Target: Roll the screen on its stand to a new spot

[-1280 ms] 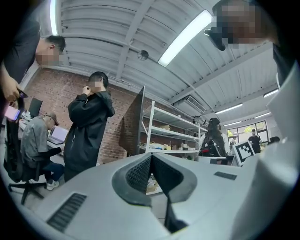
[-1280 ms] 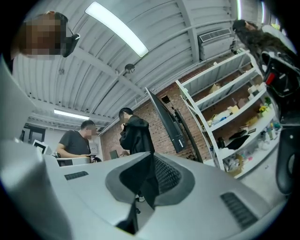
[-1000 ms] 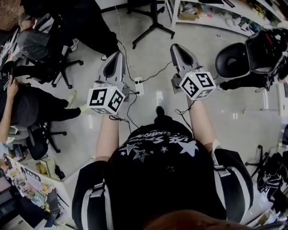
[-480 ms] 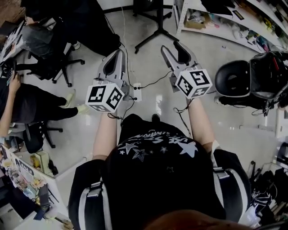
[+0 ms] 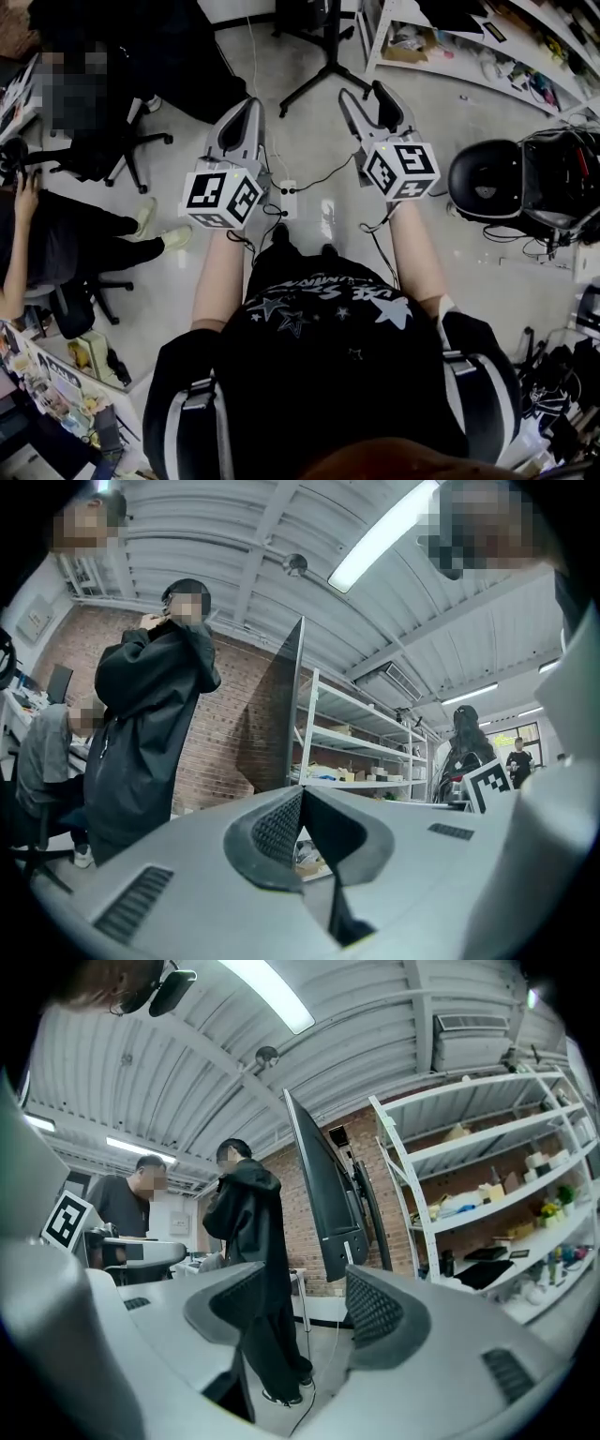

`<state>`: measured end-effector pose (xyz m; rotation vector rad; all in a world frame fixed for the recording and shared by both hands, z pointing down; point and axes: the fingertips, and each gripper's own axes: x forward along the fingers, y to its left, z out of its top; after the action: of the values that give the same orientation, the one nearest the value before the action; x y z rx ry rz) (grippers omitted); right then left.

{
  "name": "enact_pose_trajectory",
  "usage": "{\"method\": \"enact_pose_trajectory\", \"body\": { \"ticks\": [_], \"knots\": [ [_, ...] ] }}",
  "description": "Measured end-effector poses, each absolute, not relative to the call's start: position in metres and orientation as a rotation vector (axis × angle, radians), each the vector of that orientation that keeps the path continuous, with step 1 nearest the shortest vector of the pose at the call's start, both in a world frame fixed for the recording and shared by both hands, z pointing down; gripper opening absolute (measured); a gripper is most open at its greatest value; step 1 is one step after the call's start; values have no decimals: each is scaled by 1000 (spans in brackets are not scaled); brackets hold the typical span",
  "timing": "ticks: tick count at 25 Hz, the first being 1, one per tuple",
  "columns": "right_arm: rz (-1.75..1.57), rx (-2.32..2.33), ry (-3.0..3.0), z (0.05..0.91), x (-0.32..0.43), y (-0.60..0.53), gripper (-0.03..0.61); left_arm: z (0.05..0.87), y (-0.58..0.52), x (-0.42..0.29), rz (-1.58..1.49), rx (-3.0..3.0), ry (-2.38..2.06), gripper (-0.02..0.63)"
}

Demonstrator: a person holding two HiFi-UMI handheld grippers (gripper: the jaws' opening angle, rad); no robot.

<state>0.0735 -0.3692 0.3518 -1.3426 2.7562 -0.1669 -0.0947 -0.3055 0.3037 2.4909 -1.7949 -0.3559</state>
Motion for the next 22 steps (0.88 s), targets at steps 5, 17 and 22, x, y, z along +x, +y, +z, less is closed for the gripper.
{"method": "enact_pose_trajectory", "body": {
  "ticks": [5, 17, 22],
  "knots": [
    [-111, -1412, 2732, 337, 47, -389, 268, 291, -335, -124, -393, 2528, -1748, 9],
    [1, -1636, 2589, 303, -16, -460, 268, 273, -414, -183, -450, 2632, -1602, 9],
    [38, -1693, 2538, 287, -29, -478, 267, 263, -435, -191, -451, 2662, -1565, 9]
  ]
}}
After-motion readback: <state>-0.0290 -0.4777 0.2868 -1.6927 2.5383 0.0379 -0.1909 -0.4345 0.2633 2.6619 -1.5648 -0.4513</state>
